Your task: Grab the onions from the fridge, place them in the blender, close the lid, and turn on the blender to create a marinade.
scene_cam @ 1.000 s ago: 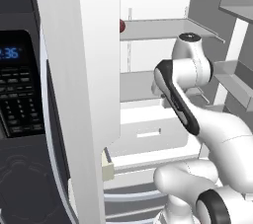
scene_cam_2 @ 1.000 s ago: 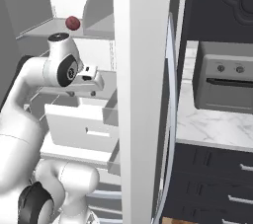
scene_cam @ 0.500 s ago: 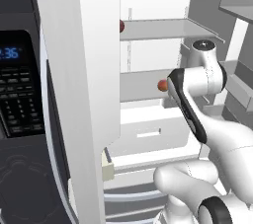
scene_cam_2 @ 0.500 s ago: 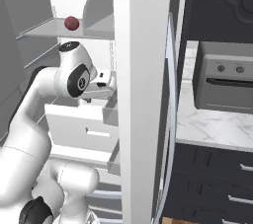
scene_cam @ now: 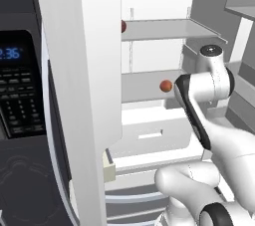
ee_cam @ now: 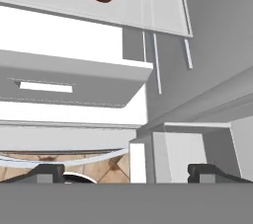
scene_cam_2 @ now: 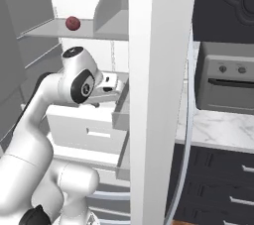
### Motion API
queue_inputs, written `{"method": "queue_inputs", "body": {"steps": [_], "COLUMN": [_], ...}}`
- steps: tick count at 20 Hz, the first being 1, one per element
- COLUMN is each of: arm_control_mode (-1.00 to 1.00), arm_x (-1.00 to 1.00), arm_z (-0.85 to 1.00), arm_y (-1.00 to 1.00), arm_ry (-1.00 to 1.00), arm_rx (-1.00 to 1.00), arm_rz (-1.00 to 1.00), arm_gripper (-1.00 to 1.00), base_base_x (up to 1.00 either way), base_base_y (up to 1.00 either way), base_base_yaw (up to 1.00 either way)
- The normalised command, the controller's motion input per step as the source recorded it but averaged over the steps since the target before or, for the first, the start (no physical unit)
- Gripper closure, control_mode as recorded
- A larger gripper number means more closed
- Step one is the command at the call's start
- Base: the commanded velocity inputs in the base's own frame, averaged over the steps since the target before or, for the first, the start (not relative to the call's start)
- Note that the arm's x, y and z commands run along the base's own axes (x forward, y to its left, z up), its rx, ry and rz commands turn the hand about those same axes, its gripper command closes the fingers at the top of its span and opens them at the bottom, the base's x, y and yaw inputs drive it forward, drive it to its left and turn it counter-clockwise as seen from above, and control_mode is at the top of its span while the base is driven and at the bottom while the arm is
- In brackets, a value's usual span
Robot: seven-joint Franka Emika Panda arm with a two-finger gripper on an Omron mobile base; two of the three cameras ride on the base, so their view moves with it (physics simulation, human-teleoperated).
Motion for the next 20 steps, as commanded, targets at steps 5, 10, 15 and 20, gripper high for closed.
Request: {"method": "queue_inputs", "body": {"steps": [5, 10, 15, 20], "arm_control_mode": [-1.0, -1.0, -1.0, -1.0], "arm_x": [-0.37, 0.08, 0.22, 0.13], "arm_z": [0.0, 0.09, 0.02, -0.25], "arm_y": [-0.3, 0.74, 0.92, 0.11], "arm_ry": [-0.02, -0.01, 0.0, -0.08], "arm_rx": [-0.04, -0.01, 0.02, 0.33], "arm_rz": [-0.02, -0.02, 0.09, 0.56], "arm_gripper": [-1.0, -1.0, -1.0, -1.0], "base_base_x": [0.0, 0.0, 0.0, 0.0], "base_base_y": [0.0, 0.0, 0.0, 0.0], "base_base_yaw": [0.0, 0.0, 0.0, 0.0]}}
